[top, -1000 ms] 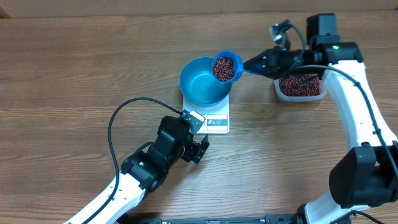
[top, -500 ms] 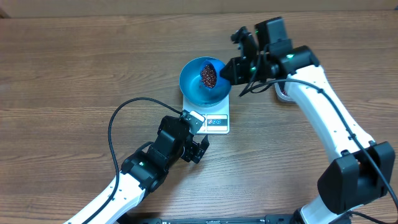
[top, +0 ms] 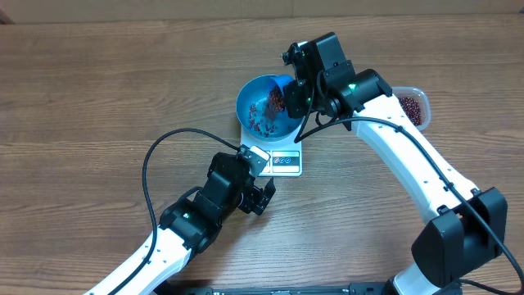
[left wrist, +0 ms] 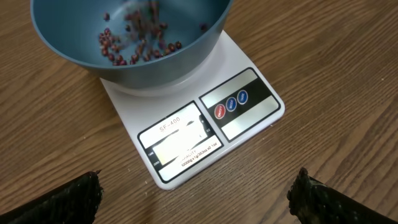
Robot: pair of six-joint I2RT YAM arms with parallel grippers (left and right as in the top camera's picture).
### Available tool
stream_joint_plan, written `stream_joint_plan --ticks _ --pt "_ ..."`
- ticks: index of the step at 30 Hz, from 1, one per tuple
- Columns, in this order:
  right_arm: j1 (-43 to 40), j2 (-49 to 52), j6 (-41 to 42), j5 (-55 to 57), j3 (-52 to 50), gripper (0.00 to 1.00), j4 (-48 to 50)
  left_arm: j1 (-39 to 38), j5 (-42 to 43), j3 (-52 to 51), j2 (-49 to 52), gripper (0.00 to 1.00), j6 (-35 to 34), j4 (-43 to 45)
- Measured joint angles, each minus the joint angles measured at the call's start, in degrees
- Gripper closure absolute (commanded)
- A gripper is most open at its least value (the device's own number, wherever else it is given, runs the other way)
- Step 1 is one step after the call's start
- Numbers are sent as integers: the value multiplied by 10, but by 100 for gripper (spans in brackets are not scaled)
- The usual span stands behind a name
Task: Scoop item into bowl and weigh 150g on scale
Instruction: 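Tip the scoop with the right gripper to pour beans into the bowl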
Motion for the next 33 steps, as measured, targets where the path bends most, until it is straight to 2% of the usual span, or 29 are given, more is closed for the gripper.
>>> stream_joint_plan --ticks 10,19,33 --pt "12 0 -39 19 0 96 -2 0 0 0 0 0 0 0" --pt "77 0 -65 113 0 96 -6 0 0 0 0 0 0 0" --pt "97 0 -82 189 0 96 -11 0 0 0 0 1 0 0"
